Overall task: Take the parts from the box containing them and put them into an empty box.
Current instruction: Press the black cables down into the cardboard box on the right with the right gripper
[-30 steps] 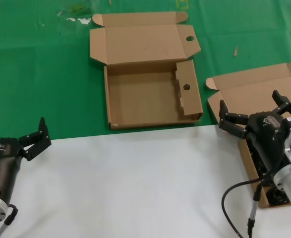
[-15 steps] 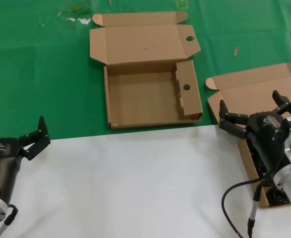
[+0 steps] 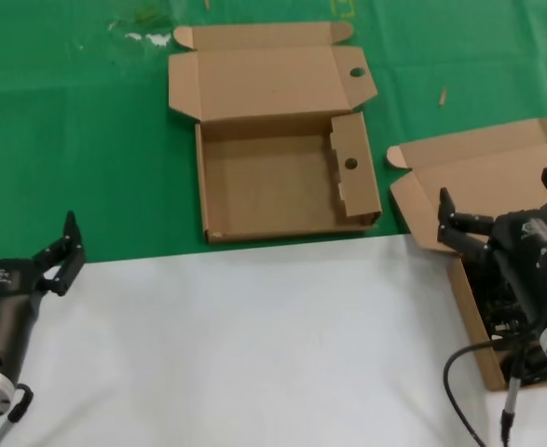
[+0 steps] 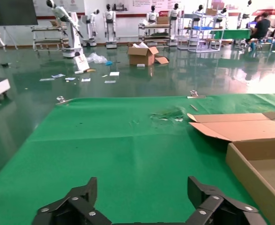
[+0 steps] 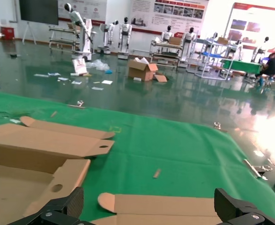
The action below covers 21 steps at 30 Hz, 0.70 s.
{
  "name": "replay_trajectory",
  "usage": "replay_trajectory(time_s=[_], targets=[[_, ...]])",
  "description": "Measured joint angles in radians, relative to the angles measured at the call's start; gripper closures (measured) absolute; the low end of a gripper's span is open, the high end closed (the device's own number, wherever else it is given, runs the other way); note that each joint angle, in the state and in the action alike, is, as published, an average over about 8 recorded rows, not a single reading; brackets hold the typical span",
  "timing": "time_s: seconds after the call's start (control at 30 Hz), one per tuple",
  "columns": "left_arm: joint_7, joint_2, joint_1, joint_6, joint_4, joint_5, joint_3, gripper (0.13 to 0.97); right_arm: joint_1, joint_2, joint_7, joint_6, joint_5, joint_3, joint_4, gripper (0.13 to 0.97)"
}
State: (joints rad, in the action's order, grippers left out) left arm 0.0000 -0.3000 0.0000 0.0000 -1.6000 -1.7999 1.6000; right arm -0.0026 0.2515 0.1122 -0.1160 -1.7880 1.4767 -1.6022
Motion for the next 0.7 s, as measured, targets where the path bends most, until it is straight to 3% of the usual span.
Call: replay_trajectory(time_s=[0.07,0.3,0.47,0.7], targets=[[0.0,0.0,0.0,0.0,0.0,0.0,0.0,0.378,-0.001,-0.009,0.03,-0.022,-0.006,-0.02,0.001,0.129],[0.0,0.0,0.0,0.0,0.0,0.0,0.0,0.563,-0.012,0.047,0.096,-0.105,-0.001,-0.035,-0.013,0.129],[0.0,0.0,0.0,0.0,0.0,0.0,0.0,0.589,-0.023,0.177,0.051,-0.157,0.039,0.003,-0.043,0.129],[0.0,0.0,0.0,0.0,0.0,0.0,0.0,0.754,-0.019,0.399,-0.061,-0.254,0.093,0.045,-0.083,0.129]])
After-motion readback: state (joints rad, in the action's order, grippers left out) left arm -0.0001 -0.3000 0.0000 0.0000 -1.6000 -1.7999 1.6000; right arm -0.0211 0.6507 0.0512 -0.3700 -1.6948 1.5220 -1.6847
